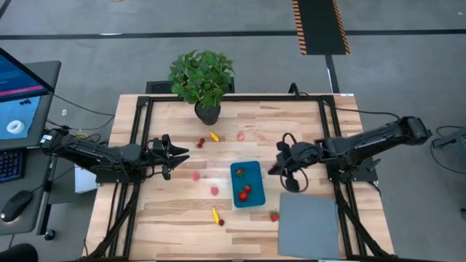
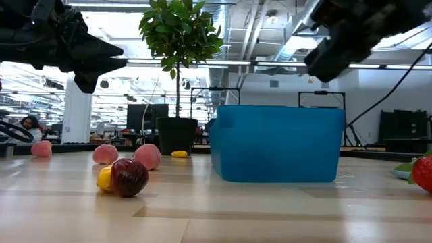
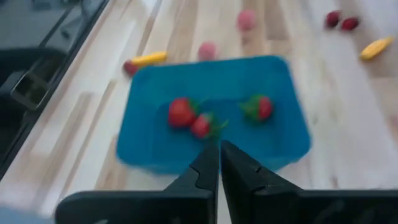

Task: Pick and placing Produce into tupperware
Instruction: Put the apricot into the blue bin

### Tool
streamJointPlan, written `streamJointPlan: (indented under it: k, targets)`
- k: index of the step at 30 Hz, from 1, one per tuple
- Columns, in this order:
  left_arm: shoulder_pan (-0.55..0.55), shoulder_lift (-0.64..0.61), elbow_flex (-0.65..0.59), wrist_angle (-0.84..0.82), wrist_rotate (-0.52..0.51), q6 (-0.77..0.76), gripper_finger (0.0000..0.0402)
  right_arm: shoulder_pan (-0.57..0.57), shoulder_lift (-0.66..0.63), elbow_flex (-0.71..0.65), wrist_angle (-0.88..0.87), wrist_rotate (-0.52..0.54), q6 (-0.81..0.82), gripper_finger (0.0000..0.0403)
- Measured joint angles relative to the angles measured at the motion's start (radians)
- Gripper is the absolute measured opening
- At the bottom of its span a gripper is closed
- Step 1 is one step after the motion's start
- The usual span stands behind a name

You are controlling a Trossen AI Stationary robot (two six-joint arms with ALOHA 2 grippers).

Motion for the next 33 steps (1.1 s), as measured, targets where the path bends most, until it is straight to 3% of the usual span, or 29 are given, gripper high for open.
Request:
streamJointPlan:
  k: [9, 16, 27, 33]
  targets:
    - [0.000, 0.000, 0.000, 0.000, 0.000, -0.007, 0.0128, 0.100, -0.010, 0.000, -0.097, 0.084, 0.078, 0.0080]
    - [0.000, 0.000, 0.000, 0.001, 0.000, -0.011, 0.0128, 0.131, -0.085, -0.004, -0.029, 0.144, 0.047, 0.0073]
    - [0.000, 0.000, 0.017, 0.003, 0.028, -0.015, 0.0128, 0.015, -0.601, -0.246, 0.173, 0.228, 0.017, 0.0069]
    - [0.000, 0.000, 0.018, 0.002, 0.027, -0.014, 0.0128, -0.061, -0.835, -0.344, 0.176, 0.213, -0.005, 0.0069]
